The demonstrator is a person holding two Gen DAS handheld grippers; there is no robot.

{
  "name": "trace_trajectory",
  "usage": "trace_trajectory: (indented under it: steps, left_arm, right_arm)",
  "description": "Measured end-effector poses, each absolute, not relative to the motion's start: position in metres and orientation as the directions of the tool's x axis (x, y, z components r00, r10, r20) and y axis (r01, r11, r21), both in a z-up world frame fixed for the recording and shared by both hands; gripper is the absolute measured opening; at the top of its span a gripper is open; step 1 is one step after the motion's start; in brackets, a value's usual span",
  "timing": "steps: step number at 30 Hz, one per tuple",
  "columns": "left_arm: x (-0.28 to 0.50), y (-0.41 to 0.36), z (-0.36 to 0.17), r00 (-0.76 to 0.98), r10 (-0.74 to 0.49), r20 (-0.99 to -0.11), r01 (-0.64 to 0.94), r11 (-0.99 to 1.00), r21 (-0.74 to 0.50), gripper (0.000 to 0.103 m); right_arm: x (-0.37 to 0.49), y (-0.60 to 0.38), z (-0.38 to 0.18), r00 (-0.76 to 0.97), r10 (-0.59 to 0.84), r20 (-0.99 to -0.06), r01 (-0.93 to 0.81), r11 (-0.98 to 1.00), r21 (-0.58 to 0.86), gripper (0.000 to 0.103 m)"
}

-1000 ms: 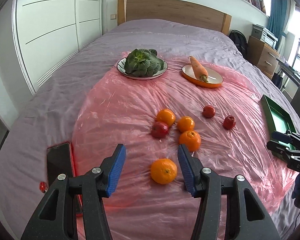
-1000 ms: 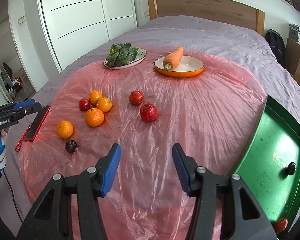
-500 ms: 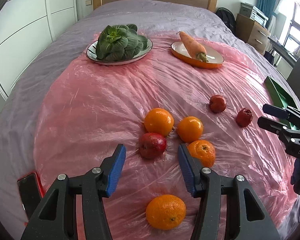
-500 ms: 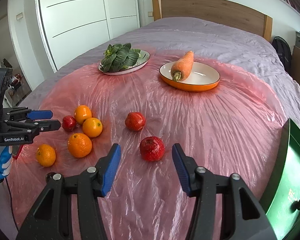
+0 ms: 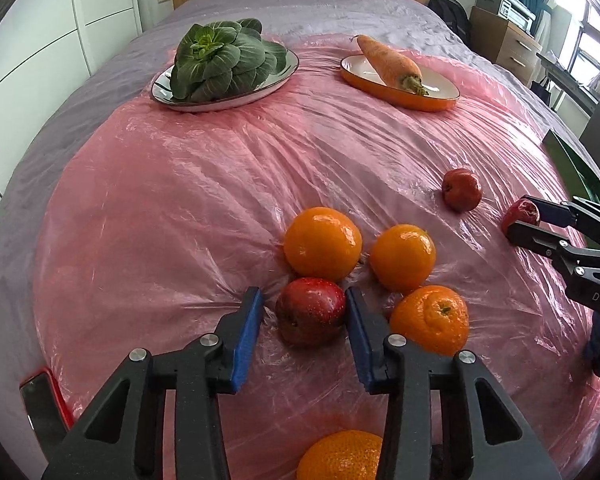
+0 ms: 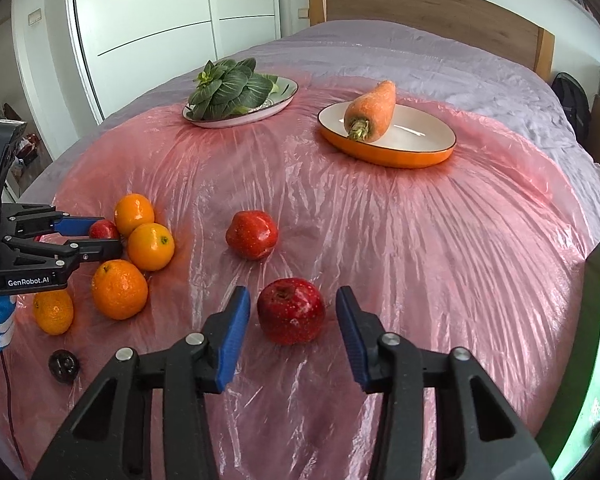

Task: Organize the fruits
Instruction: 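Grasp a red apple with the right tool while the left tool grasps another red apple, then lift and carry both held apples toward the green tray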

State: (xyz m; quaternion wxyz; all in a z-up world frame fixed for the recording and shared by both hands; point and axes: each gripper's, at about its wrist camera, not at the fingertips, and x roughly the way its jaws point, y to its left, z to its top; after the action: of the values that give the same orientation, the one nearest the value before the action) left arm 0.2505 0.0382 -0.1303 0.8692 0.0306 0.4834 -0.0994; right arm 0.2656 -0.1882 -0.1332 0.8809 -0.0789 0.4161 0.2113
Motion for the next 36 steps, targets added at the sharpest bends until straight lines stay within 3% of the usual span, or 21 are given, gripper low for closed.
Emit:
trace_trajectory:
  steps: [10, 36]
  left_arm:
    - [0.251, 0.037, -0.136, 0.53, -0.14, -0.837, 0.207, 0.978, -0.033, 0.03]
    - [0.245, 0.029, -0.138, 0.566, -0.108, -0.817, 0.221, 0.975, 0.024, 0.029]
  right_arm:
    - [0.266, -0.185, -0.147, 0.558, 0.298, -0.774, -0.451, 0.892, 0.018, 0.063]
    - [0.273, -0.189, -0.155, 0.528, 0.329, -0.783, -0.459, 0.886, 0.062, 0.061]
